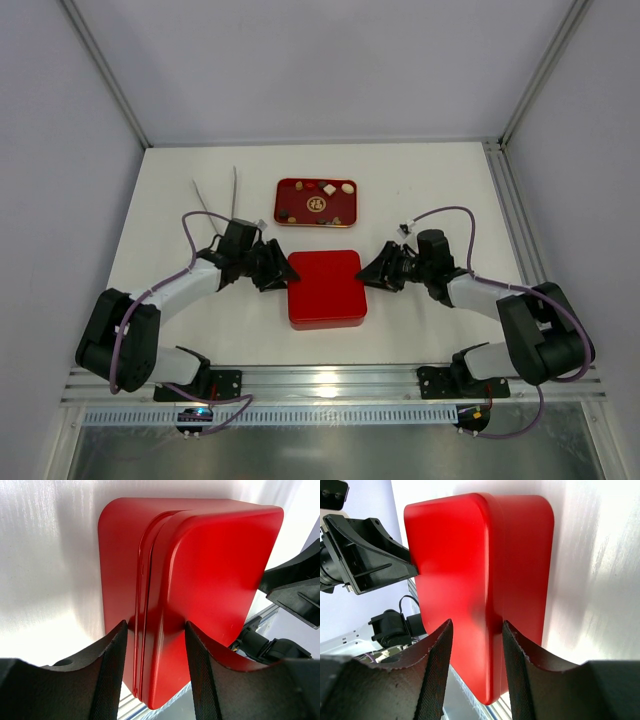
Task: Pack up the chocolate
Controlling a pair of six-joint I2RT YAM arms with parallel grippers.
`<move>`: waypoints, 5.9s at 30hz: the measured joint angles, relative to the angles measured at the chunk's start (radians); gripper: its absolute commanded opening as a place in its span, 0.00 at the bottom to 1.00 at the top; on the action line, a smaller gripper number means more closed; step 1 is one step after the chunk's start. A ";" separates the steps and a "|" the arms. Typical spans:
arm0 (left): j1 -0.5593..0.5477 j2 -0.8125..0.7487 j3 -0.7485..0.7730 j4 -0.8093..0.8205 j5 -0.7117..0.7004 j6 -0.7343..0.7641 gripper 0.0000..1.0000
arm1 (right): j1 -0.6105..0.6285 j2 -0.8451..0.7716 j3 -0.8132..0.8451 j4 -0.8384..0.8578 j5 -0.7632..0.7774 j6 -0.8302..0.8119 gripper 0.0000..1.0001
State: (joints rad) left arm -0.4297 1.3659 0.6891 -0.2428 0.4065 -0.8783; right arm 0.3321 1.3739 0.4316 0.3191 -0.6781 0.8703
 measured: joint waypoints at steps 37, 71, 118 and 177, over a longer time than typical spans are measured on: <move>-0.034 0.012 0.008 -0.024 -0.004 0.001 0.57 | 0.009 -0.073 0.000 -0.064 -0.005 -0.018 0.76; -0.056 0.143 0.019 0.109 0.005 -0.090 0.05 | 0.132 0.022 0.213 -0.410 0.335 -0.269 0.75; -0.102 0.146 0.122 -0.034 -0.023 -0.046 0.10 | 0.132 -0.071 0.166 -0.386 0.433 -0.289 0.24; -0.079 -0.456 0.564 -0.541 -0.428 0.342 0.88 | -0.028 -0.498 0.592 -0.822 0.625 -0.432 1.00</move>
